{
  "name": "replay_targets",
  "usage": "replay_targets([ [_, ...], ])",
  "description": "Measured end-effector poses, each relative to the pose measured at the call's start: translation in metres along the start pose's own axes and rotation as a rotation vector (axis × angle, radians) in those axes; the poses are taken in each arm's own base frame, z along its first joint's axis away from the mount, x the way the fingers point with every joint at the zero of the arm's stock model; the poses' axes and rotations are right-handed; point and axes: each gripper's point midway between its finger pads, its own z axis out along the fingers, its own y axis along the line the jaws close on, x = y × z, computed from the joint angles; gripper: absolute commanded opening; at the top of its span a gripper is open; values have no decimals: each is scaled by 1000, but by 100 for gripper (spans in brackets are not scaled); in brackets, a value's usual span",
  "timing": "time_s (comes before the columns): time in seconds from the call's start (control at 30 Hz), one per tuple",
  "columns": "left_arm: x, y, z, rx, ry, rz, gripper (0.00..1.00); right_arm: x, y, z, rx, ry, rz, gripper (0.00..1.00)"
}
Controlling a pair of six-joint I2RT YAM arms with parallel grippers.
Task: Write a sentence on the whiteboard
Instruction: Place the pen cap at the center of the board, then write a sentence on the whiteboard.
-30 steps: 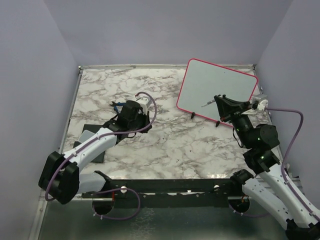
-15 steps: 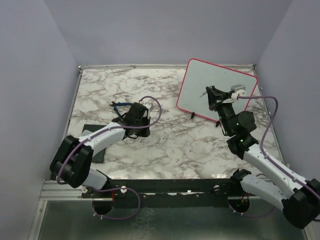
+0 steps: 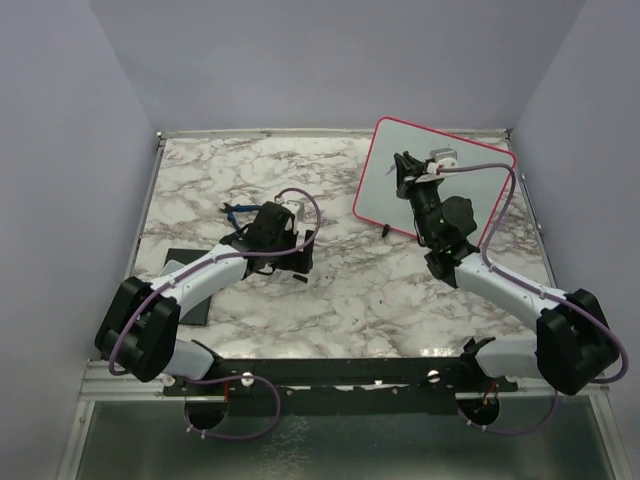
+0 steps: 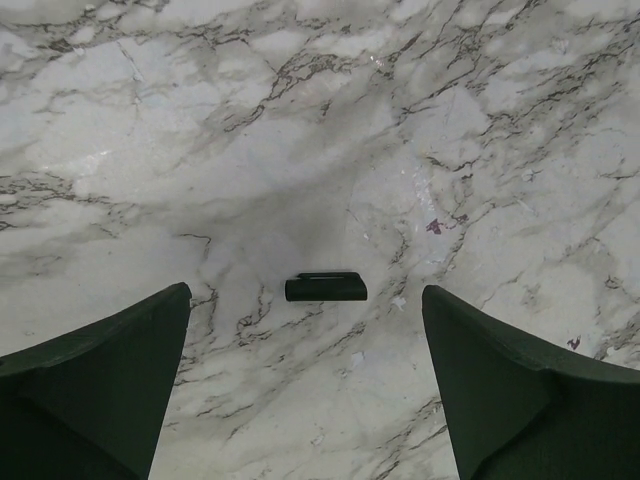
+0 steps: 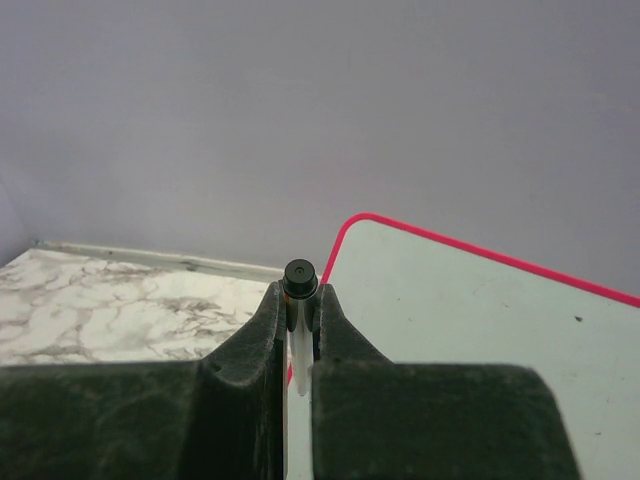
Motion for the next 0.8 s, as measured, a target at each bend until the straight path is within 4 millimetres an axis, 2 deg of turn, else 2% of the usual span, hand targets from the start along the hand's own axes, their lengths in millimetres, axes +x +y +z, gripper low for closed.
replay_targets([
  [0.33, -46, 3, -40, -18, -206, -9, 99, 8, 3, 38, 39, -31, -42, 1],
  [0.53, -50, 8, -44, -36, -228, -15, 99, 22, 3, 52, 59, -21, -71, 1],
  [0.8, -52, 7, -47, -33, -240, -13, 99, 23, -1, 70, 90, -42, -90, 1],
])
